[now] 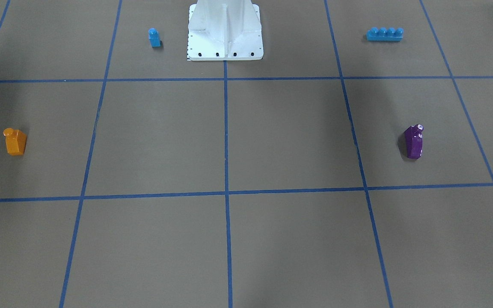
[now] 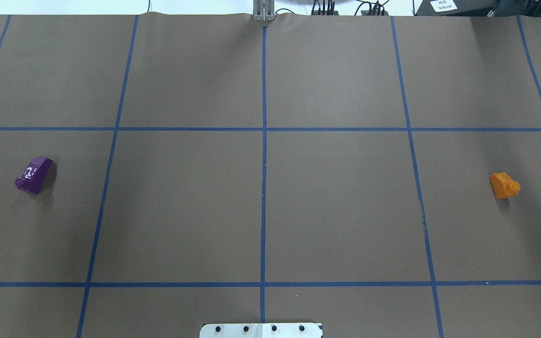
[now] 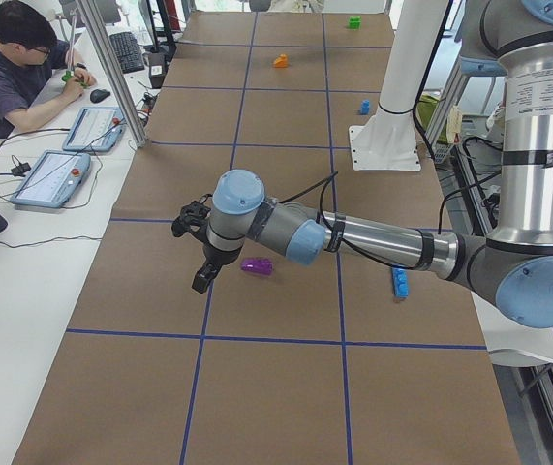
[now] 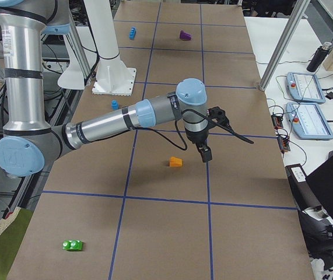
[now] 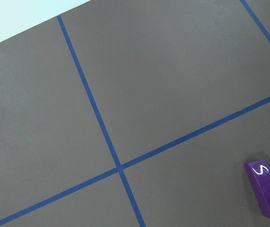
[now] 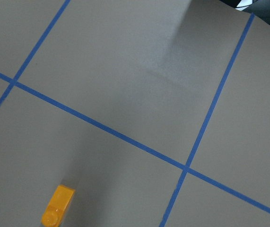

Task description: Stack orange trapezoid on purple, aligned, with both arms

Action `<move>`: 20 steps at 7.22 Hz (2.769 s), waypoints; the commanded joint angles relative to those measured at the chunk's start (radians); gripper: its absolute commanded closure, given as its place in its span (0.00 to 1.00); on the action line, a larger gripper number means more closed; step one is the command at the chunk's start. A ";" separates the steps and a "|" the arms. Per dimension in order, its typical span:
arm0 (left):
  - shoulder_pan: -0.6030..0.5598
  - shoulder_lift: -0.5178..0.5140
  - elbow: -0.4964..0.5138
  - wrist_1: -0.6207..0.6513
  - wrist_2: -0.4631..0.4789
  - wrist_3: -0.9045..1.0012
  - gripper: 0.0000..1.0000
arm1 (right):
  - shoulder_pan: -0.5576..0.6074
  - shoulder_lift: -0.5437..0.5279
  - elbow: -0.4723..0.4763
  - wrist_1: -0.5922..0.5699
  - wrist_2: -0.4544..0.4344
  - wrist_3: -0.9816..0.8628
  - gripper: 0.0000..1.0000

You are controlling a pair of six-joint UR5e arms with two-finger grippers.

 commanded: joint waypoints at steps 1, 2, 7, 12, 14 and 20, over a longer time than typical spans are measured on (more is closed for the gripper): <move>0.145 -0.002 0.025 -0.031 0.002 -0.147 0.00 | -0.124 0.008 -0.028 0.093 -0.003 0.142 0.00; 0.209 -0.001 0.031 -0.068 0.008 -0.265 0.00 | -0.181 0.011 -0.031 0.138 -0.012 0.249 0.00; 0.506 0.009 0.206 -0.566 0.115 -0.761 0.00 | -0.204 0.010 -0.033 0.155 -0.010 0.265 0.00; 0.624 0.015 0.203 -0.493 0.220 -0.801 0.38 | -0.206 0.008 -0.037 0.155 -0.012 0.265 0.00; 0.626 0.016 0.203 -0.481 0.220 -0.801 0.47 | -0.206 0.005 -0.037 0.155 -0.012 0.265 0.00; 0.629 0.007 0.056 -0.258 0.287 -0.801 1.00 | -0.206 0.002 -0.037 0.155 -0.012 0.265 0.00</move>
